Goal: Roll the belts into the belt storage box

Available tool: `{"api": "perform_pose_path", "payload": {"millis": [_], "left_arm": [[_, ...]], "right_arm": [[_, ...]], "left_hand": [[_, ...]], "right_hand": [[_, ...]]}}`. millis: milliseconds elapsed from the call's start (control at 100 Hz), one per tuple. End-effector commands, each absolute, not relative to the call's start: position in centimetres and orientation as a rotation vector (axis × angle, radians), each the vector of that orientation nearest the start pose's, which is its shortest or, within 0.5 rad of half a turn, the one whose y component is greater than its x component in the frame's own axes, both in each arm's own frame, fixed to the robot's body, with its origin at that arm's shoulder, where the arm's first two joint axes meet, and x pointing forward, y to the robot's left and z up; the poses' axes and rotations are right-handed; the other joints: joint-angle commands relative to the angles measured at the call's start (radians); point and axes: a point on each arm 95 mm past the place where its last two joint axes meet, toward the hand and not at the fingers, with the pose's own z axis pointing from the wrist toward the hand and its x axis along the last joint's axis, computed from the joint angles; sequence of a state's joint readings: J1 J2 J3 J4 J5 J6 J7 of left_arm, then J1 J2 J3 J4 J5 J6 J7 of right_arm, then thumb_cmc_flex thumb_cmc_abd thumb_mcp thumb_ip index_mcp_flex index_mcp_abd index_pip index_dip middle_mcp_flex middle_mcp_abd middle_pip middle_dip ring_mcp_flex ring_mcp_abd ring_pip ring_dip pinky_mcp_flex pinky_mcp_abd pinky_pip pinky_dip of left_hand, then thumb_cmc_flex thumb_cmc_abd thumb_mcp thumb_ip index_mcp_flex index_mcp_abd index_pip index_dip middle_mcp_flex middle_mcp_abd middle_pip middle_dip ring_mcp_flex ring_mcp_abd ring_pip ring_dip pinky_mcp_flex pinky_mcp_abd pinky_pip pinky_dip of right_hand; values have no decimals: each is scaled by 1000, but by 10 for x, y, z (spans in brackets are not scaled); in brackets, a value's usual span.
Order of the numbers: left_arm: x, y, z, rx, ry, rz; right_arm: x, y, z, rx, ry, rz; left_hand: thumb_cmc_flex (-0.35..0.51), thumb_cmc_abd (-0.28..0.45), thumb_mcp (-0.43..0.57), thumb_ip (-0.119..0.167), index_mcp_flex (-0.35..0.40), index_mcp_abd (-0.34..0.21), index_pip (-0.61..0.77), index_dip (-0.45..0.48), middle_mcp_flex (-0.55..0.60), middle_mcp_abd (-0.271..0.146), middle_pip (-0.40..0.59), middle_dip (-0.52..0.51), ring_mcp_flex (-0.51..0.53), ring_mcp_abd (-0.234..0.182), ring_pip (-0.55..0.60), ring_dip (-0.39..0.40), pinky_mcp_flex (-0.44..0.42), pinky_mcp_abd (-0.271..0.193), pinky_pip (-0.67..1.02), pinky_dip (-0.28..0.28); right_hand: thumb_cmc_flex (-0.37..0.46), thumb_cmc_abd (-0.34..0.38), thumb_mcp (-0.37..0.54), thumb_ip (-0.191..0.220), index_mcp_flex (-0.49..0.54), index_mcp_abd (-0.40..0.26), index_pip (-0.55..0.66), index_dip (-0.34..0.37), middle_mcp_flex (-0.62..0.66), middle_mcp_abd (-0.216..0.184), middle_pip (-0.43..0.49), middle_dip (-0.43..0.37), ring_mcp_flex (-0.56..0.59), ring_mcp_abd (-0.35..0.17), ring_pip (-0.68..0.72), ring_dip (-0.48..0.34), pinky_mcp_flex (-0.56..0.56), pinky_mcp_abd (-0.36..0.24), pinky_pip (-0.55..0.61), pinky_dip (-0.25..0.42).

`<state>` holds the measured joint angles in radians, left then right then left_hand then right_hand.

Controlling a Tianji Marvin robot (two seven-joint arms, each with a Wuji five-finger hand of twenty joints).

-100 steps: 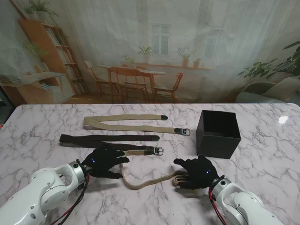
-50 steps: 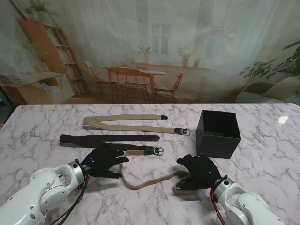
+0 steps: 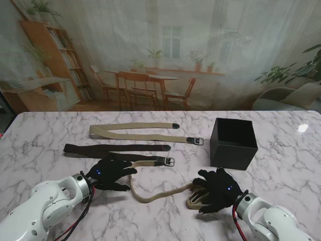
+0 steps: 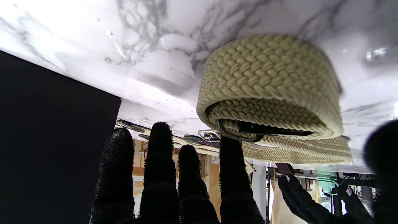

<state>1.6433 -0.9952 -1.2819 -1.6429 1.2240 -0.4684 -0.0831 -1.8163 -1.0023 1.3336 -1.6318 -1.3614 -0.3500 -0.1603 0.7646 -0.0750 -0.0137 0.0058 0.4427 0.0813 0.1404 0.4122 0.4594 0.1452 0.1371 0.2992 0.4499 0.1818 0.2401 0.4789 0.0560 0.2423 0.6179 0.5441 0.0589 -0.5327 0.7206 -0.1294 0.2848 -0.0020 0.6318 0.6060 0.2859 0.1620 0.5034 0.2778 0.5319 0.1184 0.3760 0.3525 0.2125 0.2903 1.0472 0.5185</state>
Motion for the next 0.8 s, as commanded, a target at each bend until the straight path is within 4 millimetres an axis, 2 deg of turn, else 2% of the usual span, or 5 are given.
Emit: {"api": "perform_pose_path", "payload": {"millis": [0,180,580,680,790], "left_arm": [[362,11,-341,-784,2058,-1420],[362,11,-341,-784,2057,-1422],[362,11,-342,-784,2055,-1422],[362,11,-342,-784,2056,-1422],[362,12,-342,-783,2054,-1422]], "right_arm": [[316,-35,-381,825,1915,1378],[318,-33,-389,869,1892,1386],[319,-33,-393,907,1842,1430],[321,-32,-397,950,1808,1447],[322,-30,-399,976,1767,1468]], "left_hand": [[6,33,-12,-21,13,23,2,1,-9,9,-7,-4,-3,9,-23,-7,-19,40,-28,-12],[7,34,-11,-21,13,22,3,1,-16,11,-9,-5,-7,9,-23,-8,-20,39,-29,-12],[6,34,-11,-21,14,22,4,2,-24,11,-9,-6,-10,8,-24,-8,-21,38,-29,-11],[5,34,-12,-21,14,22,4,2,-27,13,-10,-6,-11,7,-24,-8,-21,38,-29,-11],[5,35,-12,-21,14,22,4,2,-35,13,-11,-7,-15,8,-25,-8,-22,36,-29,-11]], "right_hand": [[44,-47,0,9,114,-58,137,75,-5,27,9,-4,20,28,-47,-24,7,44,-10,-15],[285,-24,-112,36,238,-108,240,72,98,10,31,11,101,47,-59,-43,62,83,3,-52],[470,13,-208,71,316,-139,322,75,224,-39,78,43,183,16,-26,-21,135,71,43,-62],[406,-38,195,-115,349,-183,491,-166,386,-65,78,49,271,20,-21,-19,197,75,66,-85],[443,-20,234,-151,334,-191,504,-201,652,-110,132,73,414,-19,26,5,277,67,102,-80]]}}
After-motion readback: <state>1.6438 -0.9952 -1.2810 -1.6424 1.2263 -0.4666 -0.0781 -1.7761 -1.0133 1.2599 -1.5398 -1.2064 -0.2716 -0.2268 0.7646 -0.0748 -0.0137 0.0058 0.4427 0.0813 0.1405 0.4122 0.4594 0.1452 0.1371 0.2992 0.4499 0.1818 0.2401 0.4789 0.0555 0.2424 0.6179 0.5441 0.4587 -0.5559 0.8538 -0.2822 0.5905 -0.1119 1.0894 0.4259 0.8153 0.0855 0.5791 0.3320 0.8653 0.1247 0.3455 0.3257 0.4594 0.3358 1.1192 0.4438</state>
